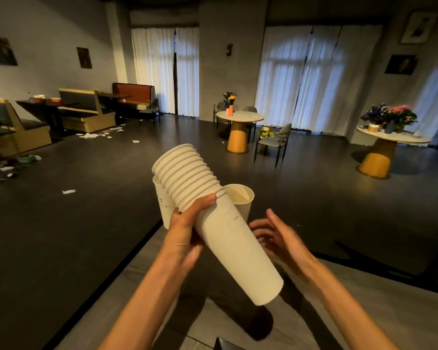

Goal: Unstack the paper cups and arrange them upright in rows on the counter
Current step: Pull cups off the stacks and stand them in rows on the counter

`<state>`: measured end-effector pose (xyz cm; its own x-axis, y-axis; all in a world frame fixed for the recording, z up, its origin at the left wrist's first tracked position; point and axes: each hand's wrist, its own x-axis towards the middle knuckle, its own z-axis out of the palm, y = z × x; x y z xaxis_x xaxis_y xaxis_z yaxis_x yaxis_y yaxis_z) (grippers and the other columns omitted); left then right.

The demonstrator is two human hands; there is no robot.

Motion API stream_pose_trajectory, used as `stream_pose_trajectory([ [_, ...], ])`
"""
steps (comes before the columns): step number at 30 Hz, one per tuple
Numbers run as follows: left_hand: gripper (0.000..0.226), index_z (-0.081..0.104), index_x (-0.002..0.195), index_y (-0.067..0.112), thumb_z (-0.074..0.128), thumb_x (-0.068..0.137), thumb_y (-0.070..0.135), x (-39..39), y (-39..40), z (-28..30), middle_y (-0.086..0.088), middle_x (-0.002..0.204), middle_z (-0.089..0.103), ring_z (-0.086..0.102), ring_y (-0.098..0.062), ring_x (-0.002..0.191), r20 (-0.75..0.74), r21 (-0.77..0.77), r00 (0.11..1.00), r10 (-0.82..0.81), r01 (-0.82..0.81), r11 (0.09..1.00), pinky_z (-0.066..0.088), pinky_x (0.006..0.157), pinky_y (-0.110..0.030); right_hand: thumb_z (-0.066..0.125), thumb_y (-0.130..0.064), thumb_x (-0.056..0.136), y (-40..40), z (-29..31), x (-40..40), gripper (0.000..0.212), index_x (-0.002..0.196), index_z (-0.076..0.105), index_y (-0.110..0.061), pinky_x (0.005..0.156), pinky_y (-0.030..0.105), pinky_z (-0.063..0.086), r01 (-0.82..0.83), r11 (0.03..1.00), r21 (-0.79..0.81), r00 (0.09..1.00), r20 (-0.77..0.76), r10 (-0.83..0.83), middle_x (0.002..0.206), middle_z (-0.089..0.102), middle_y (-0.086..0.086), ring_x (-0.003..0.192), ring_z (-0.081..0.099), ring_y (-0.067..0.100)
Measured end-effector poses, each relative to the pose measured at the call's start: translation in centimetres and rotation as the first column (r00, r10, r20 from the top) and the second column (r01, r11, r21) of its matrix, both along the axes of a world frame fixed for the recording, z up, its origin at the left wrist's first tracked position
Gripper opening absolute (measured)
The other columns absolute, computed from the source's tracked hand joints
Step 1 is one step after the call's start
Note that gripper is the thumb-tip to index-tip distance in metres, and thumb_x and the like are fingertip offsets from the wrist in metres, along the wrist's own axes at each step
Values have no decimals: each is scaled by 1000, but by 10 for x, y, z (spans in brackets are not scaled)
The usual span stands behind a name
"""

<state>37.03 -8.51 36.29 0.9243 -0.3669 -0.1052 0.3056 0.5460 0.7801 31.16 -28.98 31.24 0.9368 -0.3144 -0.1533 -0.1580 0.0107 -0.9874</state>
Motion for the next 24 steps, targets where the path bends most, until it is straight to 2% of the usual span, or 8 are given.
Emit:
stream_pose_trajectory([
  [2,61,64,113,16,83,55,13,-6,-13,3,-9,99,74,70,-24,95,-3,8,1000,20,-20,1000,60,78,-43,31,-68,93,7,19,-22,74,119,65,-7,80,32,56,-282,945,163,953,-61,295,102,74,13,89,72,24],
  [3,56,64,113,17,79,59,16,-9,-20,6,-8,99,74,69,-24,96,-3,2,1000,18,-18,1000,59,80,-43,36,-67,94,5,22,-30,71,122,62,-7,81,33,57,-371,915,161,922,-50,383,104,74,13,92,73,25],
  [6,60,63,112,22,86,56,20,-11,-28,9,-8,102,73,68,-24,96,48,23,999,17,-18,1000,57,72,-40,76,-60,73,3,23,-42,77,128,57,-9,84,34,58,-450,890,80,891,-28,453,112,73,13,98,71,24],
  [10,86,65,120,22,90,38,35,-12,-30,10,-5,108,77,72,-26,103,236,141,968,87,-123,982,59,75,-38,89,-39,65,-5,20,-47,72,128,55,-32,93,30,56,-331,902,-276,943,-68,325,118,66,-11,107,65,3],
  [14,106,64,128,10,102,33,35,0,-18,19,-7,116,74,70,-26,111,307,29,930,204,-223,974,57,87,-39,93,-51,51,-25,-13,-47,85,123,49,-49,99,35,54,-144,802,-580,989,-50,141,126,56,-22,116,55,2],
  [17,123,59,134,5,103,25,41,8,-6,37,-8,115,70,70,-19,102,294,-114,913,283,-261,959,59,78,-29,95,-44,51,-39,-40,-40,89,127,49,-46,102,40,51,-27,843,-538,999,-31,12,127,57,-20,118,54,4],
  [20,130,53,142,7,102,27,43,12,5,48,-8,121,67,67,-20,111,310,-145,910,276,-242,960,57,90,-34,96,-35,54,-43,-50,-23,94,134,49,-30,102,42,51,79,899,-431,993,-43,-108,128,60,-12,120,56,12],
  [24,105,54,143,12,95,49,33,9,16,39,-6,122,68,64,-23,116,365,-80,915,174,-155,985,54,98,-41,96,-32,56,-46,-52,4,95,137,47,-24,107,47,47,146,890,-433,987,-1,-163,135,60,-4,128,54,19],
])
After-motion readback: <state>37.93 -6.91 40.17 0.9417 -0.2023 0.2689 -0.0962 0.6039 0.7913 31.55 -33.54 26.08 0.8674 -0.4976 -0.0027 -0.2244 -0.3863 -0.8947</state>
